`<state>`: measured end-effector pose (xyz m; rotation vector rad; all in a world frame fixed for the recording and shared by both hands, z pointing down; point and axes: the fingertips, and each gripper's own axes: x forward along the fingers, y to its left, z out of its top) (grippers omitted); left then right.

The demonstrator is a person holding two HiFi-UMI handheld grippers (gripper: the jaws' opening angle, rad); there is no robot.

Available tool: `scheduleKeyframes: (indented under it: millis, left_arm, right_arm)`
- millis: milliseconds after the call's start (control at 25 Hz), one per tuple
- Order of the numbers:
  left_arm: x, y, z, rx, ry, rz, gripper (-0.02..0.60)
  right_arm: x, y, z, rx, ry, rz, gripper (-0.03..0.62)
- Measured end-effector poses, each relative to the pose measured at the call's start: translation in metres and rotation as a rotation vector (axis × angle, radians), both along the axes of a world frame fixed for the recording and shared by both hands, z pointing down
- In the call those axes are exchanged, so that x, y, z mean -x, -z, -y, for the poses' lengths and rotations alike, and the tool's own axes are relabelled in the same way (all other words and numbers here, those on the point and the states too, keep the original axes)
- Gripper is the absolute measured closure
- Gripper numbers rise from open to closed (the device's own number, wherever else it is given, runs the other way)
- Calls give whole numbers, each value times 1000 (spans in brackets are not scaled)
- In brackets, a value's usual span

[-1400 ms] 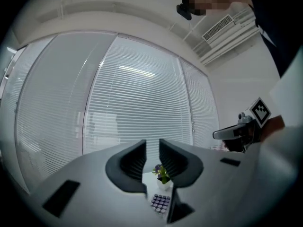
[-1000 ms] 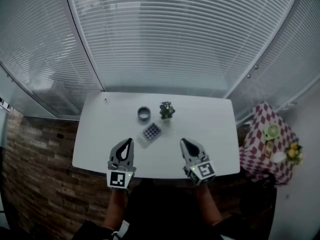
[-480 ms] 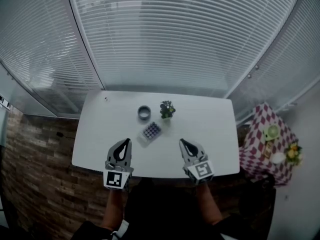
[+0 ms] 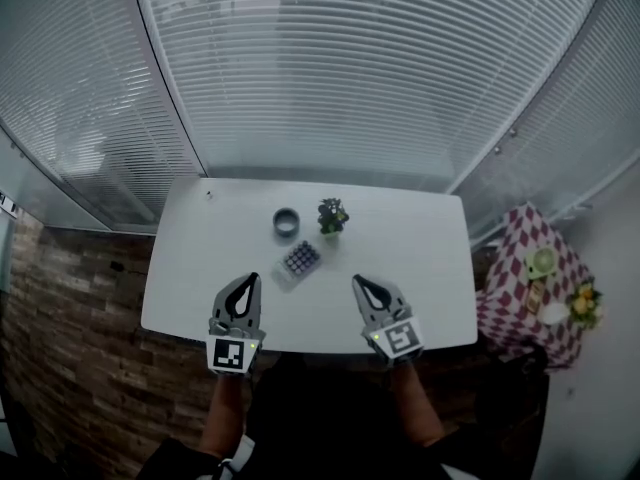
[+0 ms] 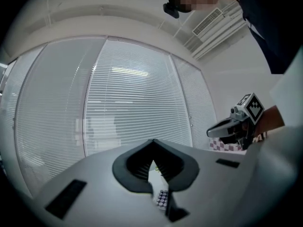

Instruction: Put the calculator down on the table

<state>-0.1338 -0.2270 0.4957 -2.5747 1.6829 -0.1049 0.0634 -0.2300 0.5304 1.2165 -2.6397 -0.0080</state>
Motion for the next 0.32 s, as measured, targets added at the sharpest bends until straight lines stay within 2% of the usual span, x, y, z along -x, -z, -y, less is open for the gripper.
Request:
scheduleKeyframes:
  millis: [320]
  left_arm:
    - [-3, 0, 1, 3, -18, -18, 574]
  right_arm:
    - [0, -5, -2, -18, 13, -19, 588]
